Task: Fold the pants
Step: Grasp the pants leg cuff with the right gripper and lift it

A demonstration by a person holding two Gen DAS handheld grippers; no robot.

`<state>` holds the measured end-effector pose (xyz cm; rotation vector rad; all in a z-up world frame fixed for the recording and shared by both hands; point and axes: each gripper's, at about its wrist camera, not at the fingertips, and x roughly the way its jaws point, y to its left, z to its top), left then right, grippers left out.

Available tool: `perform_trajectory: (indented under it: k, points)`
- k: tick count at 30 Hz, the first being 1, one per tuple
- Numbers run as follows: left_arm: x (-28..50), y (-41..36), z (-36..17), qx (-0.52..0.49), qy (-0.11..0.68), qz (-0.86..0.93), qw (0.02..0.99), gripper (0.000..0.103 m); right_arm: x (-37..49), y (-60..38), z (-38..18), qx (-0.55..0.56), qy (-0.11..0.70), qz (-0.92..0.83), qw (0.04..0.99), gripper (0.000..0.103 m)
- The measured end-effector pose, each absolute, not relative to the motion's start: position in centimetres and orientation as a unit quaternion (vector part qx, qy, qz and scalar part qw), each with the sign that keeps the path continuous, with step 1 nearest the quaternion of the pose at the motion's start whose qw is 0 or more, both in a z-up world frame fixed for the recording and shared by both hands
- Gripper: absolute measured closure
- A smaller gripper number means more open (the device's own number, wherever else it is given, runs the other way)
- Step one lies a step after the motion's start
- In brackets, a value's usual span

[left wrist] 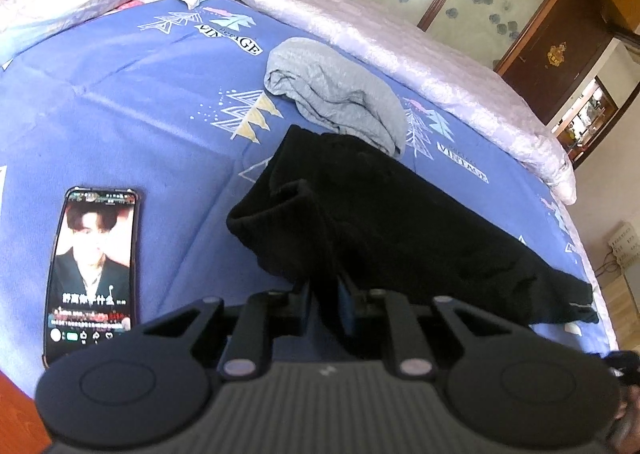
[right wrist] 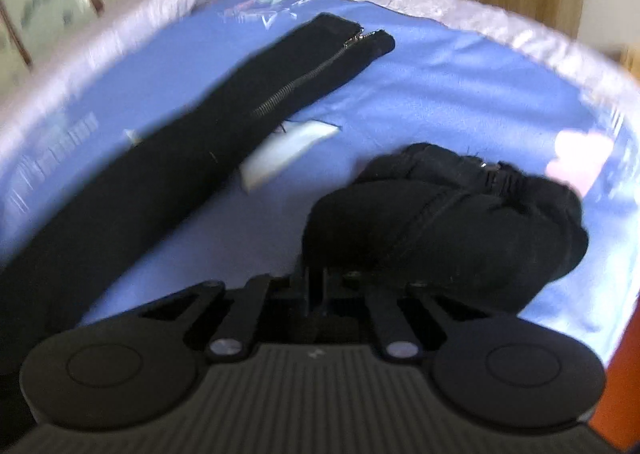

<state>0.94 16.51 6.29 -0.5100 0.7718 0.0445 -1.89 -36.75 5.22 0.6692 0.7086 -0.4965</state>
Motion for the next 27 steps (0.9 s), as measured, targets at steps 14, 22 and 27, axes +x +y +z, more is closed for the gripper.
perform_trajectory:
  k: [14,22,27]
  points:
    - [0.1,17.9,4.6,-0.284,0.395,0.037,0.873,0.09,-19.9,-41.4,5.2,0.329,0.259,-0.294,0.859,0.076]
    - [0.8,17.6,3.7,-0.288,0.414,0.045,0.862,0.071,-19.9,-42.0,5.0,0.367,0.234,-0.301,0.849,0.062]
    - [2.3,16.8,2.1,-0.293,0.44,0.041,0.848,0.059,-13.3,-39.2,7.4,0.268,0.253,-0.215,0.904,0.042]
